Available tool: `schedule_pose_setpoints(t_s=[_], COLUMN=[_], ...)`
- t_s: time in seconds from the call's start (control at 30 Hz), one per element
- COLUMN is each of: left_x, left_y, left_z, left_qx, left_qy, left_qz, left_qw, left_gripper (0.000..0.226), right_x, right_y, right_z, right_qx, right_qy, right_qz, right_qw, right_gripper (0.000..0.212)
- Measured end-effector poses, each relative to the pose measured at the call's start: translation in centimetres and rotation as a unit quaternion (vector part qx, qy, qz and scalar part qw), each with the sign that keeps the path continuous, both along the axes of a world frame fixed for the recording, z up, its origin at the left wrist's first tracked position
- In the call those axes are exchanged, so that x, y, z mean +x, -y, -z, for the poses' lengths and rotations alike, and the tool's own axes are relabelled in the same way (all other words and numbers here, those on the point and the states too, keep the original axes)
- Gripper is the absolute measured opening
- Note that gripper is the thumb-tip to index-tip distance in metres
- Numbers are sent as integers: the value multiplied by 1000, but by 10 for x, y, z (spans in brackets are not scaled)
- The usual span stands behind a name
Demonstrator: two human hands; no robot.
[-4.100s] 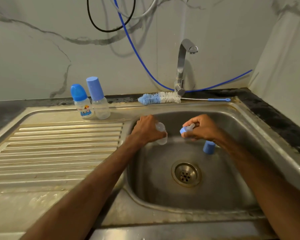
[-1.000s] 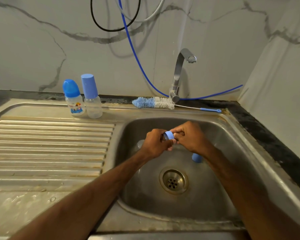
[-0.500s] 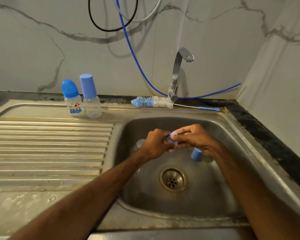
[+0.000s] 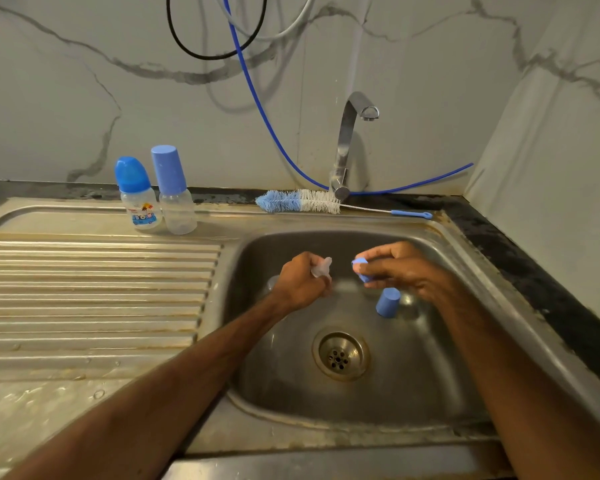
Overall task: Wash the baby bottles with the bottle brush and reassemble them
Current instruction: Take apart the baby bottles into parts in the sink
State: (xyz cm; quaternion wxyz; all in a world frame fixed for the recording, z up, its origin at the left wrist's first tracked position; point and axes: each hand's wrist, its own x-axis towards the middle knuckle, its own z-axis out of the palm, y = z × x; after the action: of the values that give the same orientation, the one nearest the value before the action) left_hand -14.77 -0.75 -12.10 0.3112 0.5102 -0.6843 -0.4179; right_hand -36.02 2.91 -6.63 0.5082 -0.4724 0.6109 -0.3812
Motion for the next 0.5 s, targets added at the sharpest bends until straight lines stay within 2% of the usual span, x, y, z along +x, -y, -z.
schedule_pose_setpoints(t_s=[0.17, 0.23, 0.37, 0.5], left_x=[-2, -1, 1, 0], left_y=[-1, -1, -3, -6], left_z=[-5, -5, -5, -4], left_qx=[-48, -71, -88, -117], left_qy=[20, 28, 27, 60], left_qz=[14, 6, -6, 10], left_qw=[999, 997, 996, 991], left_gripper=[23, 20, 15, 18], right_x=[4, 5, 4, 0], right_y=[3, 7, 21, 32], right_z=[6, 14, 40, 61], right_qx=[-12, -10, 5, 7], right_qy=[-62, -140, -367, -430], right_qz=[22, 17, -36, -39], right_qw=[998, 990, 929, 902], right_gripper=[37, 34, 32, 39])
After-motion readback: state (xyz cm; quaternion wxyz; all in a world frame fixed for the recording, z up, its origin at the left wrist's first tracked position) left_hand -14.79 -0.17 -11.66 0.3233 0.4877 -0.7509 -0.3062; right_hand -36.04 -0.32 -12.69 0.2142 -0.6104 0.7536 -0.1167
